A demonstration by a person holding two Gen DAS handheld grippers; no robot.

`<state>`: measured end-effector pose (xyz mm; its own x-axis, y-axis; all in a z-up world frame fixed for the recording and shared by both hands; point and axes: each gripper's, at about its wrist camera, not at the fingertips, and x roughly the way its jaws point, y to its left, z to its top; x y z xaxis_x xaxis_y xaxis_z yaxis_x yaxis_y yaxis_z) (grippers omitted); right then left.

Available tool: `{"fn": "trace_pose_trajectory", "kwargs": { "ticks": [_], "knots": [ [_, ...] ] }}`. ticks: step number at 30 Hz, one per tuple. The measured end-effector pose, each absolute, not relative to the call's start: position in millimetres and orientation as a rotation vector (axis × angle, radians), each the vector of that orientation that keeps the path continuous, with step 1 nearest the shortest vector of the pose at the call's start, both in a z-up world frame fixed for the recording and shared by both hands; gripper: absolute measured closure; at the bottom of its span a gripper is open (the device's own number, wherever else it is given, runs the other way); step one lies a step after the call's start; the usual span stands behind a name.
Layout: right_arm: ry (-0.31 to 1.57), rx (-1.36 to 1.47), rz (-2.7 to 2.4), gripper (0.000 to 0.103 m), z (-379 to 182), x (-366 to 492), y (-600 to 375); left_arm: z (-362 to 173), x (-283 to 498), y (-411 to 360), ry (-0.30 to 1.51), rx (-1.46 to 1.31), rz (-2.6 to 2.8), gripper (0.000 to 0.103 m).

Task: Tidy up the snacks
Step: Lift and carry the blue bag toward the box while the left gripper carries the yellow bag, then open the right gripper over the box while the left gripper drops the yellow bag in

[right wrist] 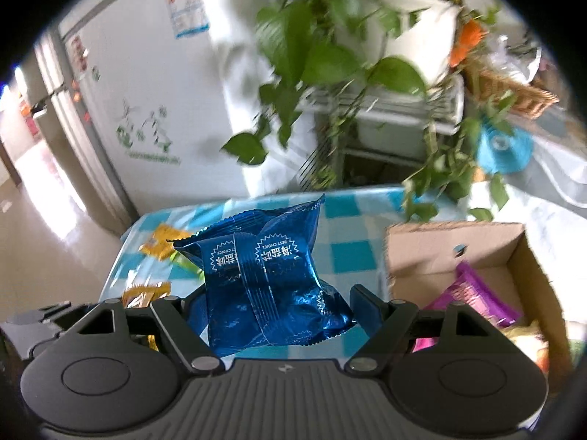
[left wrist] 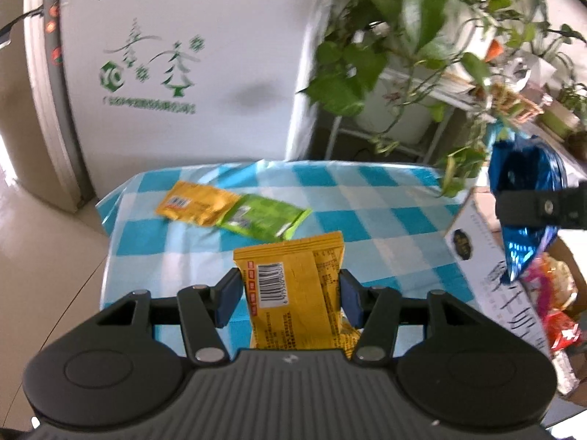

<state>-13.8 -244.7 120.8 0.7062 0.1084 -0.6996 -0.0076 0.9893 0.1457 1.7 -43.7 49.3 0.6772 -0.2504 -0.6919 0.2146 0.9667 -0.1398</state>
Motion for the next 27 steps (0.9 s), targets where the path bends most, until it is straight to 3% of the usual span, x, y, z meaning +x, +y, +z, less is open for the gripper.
{"fn": "trace_pose_trajectory", "kwargs": {
  "ticks": [27],
  "knots": [
    [0.653,0.299,-0.218,0.020,148,-73,-387,96,-19,-200,0.726,-0.060,-0.599,0.048]
  ]
}}
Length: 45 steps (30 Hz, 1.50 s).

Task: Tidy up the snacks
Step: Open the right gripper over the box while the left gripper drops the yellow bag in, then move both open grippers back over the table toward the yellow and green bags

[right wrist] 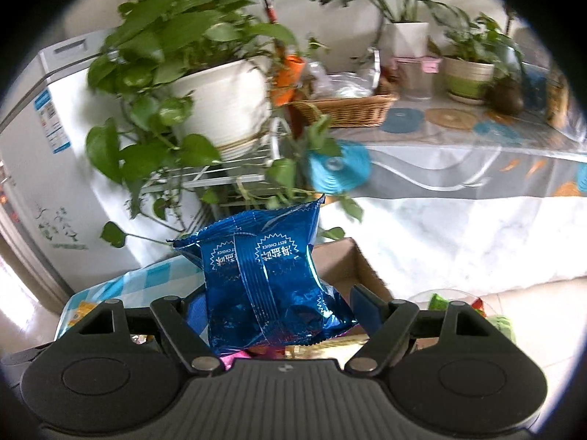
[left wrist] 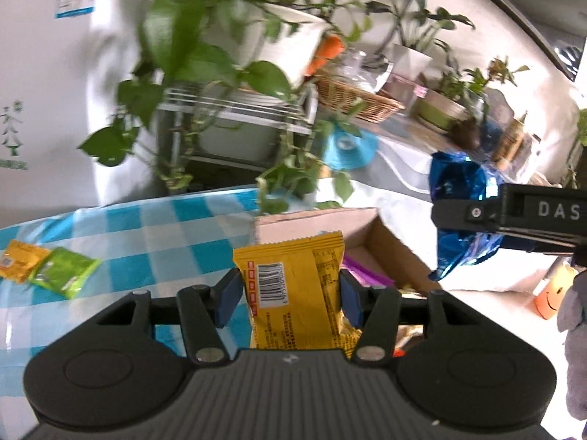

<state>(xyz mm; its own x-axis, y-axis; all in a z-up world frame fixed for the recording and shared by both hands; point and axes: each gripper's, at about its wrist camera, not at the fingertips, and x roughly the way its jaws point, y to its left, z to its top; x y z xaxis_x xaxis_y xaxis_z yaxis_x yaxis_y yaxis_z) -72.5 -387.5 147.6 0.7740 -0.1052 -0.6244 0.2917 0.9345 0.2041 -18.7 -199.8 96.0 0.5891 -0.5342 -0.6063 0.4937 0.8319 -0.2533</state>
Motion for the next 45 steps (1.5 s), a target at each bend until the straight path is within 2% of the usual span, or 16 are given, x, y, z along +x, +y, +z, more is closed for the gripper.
{"fn": "trace_pose_trajectory", "kwargs": {
  "ticks": [16,17,19,21,24,27,30,45],
  "knots": [
    [0.652,0.342,-0.276,0.020,145,-85,-413,83,-61,-261,0.790,0.014,-0.825,0.046],
    [0.653,0.345,-0.278,0.020,144,-85,-414,83,-63,-263,0.792,0.018,-0.845,0.044],
    [0.656,0.351,-0.281,0.020,143,-85,-415,83,-66,-265,0.789,0.028,-0.854,0.029],
    [0.659,0.360,-0.278,0.020,142,-85,-415,87,-68,-264,0.777,0.038,-0.845,0.021],
    [0.662,0.384,-0.273,0.019,140,-84,-418,92,-66,-258,0.766,0.054,-0.822,0.014],
    [0.651,0.426,-0.257,0.013,139,-84,-420,97,-63,-253,0.758,0.064,-0.803,0.014],
    [0.642,0.442,-0.254,0.012,140,-84,-419,99,-59,-247,0.756,0.066,-0.780,0.011],
    [0.666,0.418,-0.223,0.011,139,-72,-403,93,-47,-216,0.794,0.119,-0.677,0.010]
  ]
}}
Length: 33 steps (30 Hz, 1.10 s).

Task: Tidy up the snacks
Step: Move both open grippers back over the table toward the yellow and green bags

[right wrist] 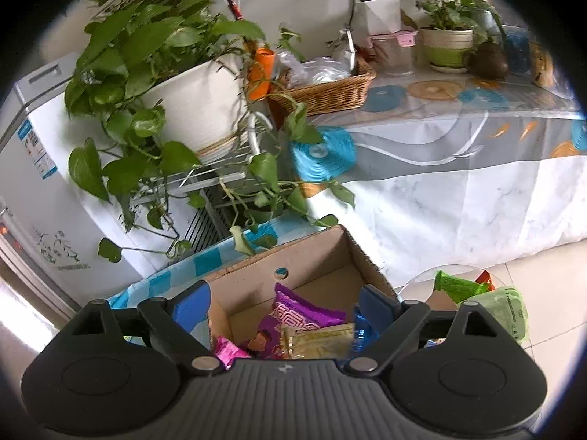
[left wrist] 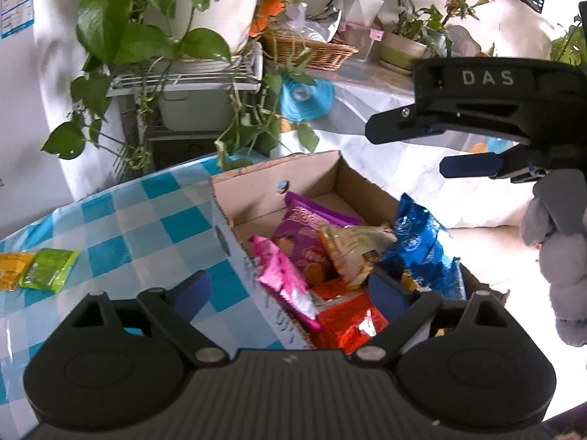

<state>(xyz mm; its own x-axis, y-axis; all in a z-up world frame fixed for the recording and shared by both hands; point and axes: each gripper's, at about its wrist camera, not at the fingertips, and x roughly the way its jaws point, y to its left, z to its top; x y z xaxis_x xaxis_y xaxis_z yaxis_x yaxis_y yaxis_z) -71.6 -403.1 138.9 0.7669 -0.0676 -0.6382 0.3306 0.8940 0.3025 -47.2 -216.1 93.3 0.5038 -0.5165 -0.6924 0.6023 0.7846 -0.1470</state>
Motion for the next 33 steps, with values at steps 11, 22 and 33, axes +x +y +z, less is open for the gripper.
{"fn": "trace_pose_trajectory", "kwargs": {
  "ticks": [11,22,33],
  "knots": [
    [0.696,0.379,-0.175,0.010,138,-53,-378,91,-34,-182,0.811,0.130,-0.630,0.010],
    [0.728,0.328,-0.125,0.009,135,-34,-349,78,-16,-126,0.851,0.138,-0.549,0.010],
    [0.755,0.280,-0.040,0.009,128,-14,-315,82,28,-57,0.881,0.076,-0.399,0.010]
  ]
}}
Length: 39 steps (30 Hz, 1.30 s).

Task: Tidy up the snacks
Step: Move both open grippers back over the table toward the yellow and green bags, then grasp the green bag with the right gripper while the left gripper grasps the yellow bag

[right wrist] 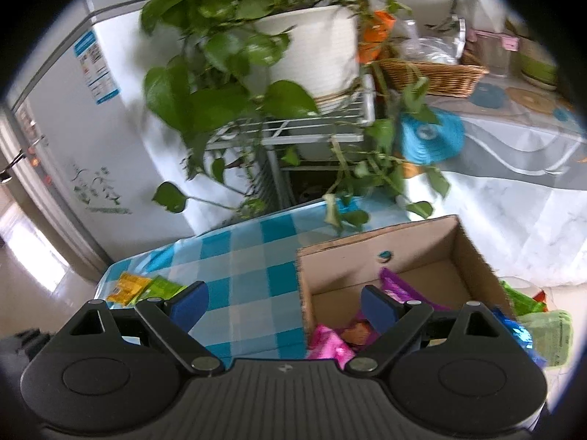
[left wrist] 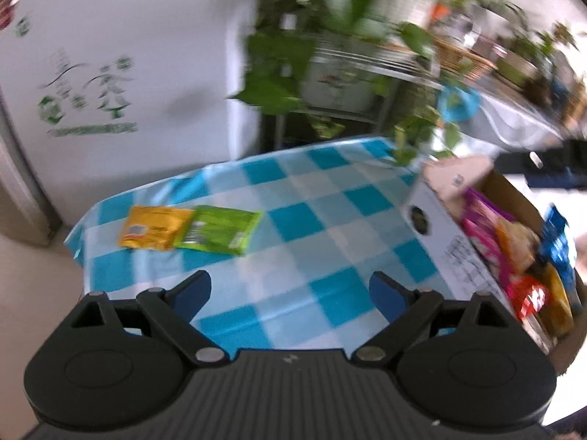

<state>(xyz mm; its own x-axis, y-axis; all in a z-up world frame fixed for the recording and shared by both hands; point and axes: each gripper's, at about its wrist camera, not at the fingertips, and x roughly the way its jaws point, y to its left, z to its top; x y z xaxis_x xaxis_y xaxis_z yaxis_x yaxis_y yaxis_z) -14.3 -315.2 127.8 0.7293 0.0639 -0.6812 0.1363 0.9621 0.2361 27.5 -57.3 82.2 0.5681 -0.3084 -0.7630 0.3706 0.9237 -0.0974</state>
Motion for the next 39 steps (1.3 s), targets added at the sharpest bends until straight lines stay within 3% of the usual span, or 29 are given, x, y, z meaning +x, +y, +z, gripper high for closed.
{"fn": "trace_pose_trajectory", "kwargs": {
  "ticks": [17,39],
  "knots": [
    [0.780,0.120,0.191,0.008,114,13,-243,61,124,28,0.950,-0.183,-0.048,0.009],
    [0.816,-0.082,0.506,0.008,61,76,-168,3,196,34,1.087,-0.343,0.067,0.009]
  ]
}}
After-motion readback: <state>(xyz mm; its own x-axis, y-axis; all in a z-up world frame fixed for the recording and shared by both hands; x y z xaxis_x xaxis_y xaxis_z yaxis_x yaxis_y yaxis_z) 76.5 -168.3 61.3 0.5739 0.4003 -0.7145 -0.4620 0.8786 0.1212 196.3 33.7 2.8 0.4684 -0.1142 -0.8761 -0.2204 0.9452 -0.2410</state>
